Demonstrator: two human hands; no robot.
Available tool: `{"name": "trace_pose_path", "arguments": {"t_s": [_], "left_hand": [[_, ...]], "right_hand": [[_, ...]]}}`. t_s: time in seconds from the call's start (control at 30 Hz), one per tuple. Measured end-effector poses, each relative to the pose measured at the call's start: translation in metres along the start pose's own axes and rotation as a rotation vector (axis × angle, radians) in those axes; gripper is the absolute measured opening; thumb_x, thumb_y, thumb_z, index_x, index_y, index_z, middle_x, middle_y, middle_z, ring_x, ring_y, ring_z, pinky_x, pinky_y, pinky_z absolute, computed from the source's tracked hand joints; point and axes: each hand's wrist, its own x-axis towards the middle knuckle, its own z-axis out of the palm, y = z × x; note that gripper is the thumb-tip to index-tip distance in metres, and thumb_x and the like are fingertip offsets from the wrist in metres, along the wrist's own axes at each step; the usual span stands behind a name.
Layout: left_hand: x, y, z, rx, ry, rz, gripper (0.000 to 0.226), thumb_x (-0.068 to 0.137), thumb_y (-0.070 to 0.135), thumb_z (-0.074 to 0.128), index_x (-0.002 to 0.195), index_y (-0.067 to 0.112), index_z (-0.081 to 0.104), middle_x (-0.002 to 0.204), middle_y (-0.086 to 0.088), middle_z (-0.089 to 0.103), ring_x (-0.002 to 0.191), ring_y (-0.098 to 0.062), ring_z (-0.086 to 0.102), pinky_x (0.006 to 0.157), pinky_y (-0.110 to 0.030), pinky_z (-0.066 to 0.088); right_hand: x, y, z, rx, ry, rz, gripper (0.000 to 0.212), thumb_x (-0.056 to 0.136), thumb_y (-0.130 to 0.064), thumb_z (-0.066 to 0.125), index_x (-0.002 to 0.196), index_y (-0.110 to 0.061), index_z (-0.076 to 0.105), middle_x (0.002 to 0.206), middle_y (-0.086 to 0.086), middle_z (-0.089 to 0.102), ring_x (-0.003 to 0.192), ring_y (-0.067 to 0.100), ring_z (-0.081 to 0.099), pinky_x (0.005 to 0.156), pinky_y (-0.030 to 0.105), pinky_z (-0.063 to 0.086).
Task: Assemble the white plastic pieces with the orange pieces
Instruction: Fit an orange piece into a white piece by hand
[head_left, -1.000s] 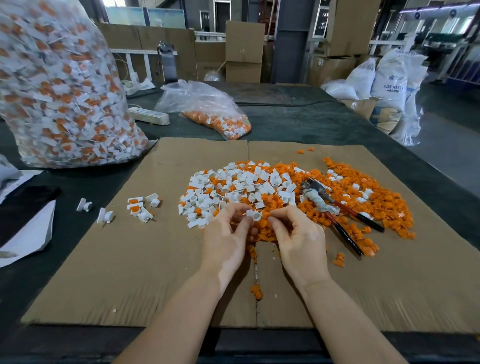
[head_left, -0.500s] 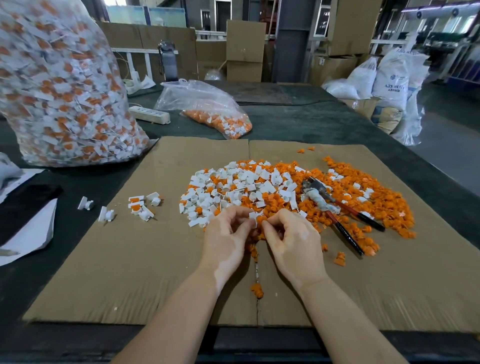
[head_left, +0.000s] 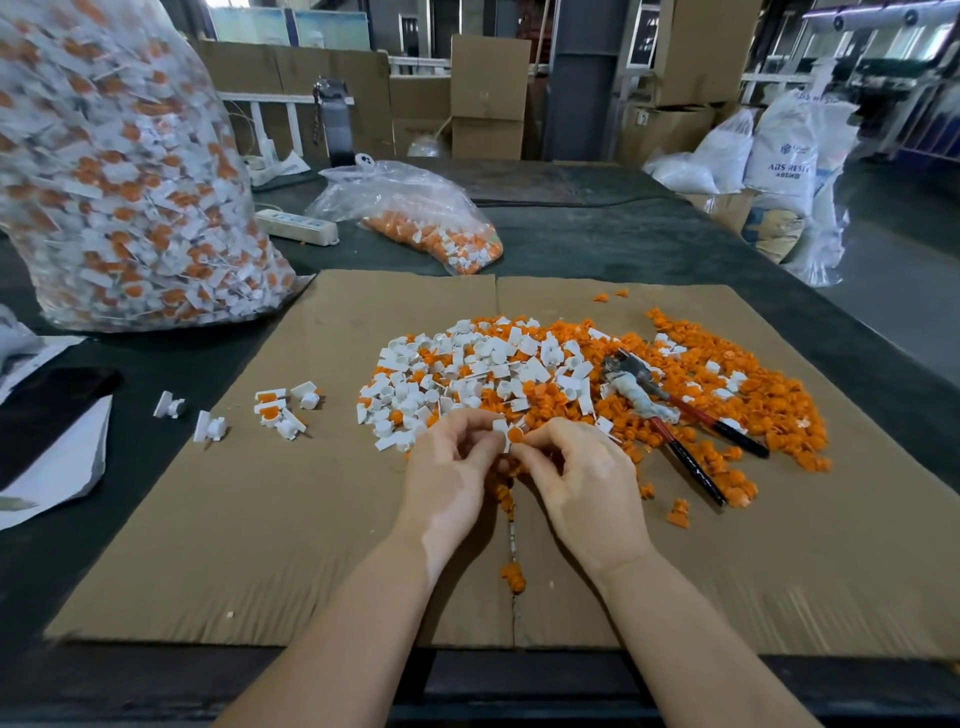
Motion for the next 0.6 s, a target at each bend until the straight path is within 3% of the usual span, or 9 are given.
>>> {"name": "trace_pose_path", "arguments": {"t_s": [0.1, 0.23, 0.5, 0.6], "left_hand": [[-0.0002, 0.0009, -0.0018, -0.050, 0.008, -0.015, 0.016, 0.091, 0.006, 0.057, 0.093, 0.018, 0.066, 0.084, -0.008, 0.069, 0.066, -0.010, 0.064, 0.070, -0.023, 0.054], [-0.0010, 0.0010, -0.0030, -0.021, -0.023, 0.001, 0.016, 0.091, 0.007, 0.057, 0.094, 0.019, 0.066, 0.082, -0.006, 0.068, 0.065, -0.007, 0.063, 0.068, -0.021, 0.054], [-0.0016, 0.0020, -0.0028, 0.003, -0.032, -0.004, 0.013, 0.090, 0.006, 0.058, 0.098, 0.014, 0.065, 0.083, -0.015, 0.068, 0.063, -0.005, 0.061, 0.066, -0.017, 0.051], [-0.0020, 0.0028, -0.0027, -0.005, -0.021, -0.005, 0.012, 0.090, 0.007, 0.059, 0.099, 0.012, 0.065, 0.083, -0.015, 0.067, 0.065, -0.007, 0.061, 0.069, -0.022, 0.051]], "right_hand": [[0.0007, 0.0006, -0.0027, 0.083, 0.016, 0.018, 0.017, 0.078, -0.015, 0.074, 0.092, -0.011, 0.067, 0.079, -0.010, 0.056, 0.074, 0.003, 0.051, 0.068, 0.013, 0.043], [0.0013, 0.0009, -0.0037, 0.099, -0.024, -0.021, 0.027, 0.080, -0.010, 0.072, 0.107, -0.011, 0.068, 0.088, -0.003, 0.060, 0.086, 0.011, 0.055, 0.079, 0.020, 0.045], [0.0020, 0.0008, -0.0029, 0.081, -0.001, -0.049, 0.012, 0.081, -0.007, 0.070, 0.092, -0.008, 0.071, 0.085, 0.002, 0.063, 0.085, 0.014, 0.057, 0.077, 0.023, 0.047], [0.0015, 0.0010, -0.0028, 0.065, 0.021, -0.043, 0.004, 0.080, -0.009, 0.071, 0.080, -0.007, 0.068, 0.078, 0.000, 0.061, 0.077, 0.011, 0.054, 0.071, 0.022, 0.046]]}}
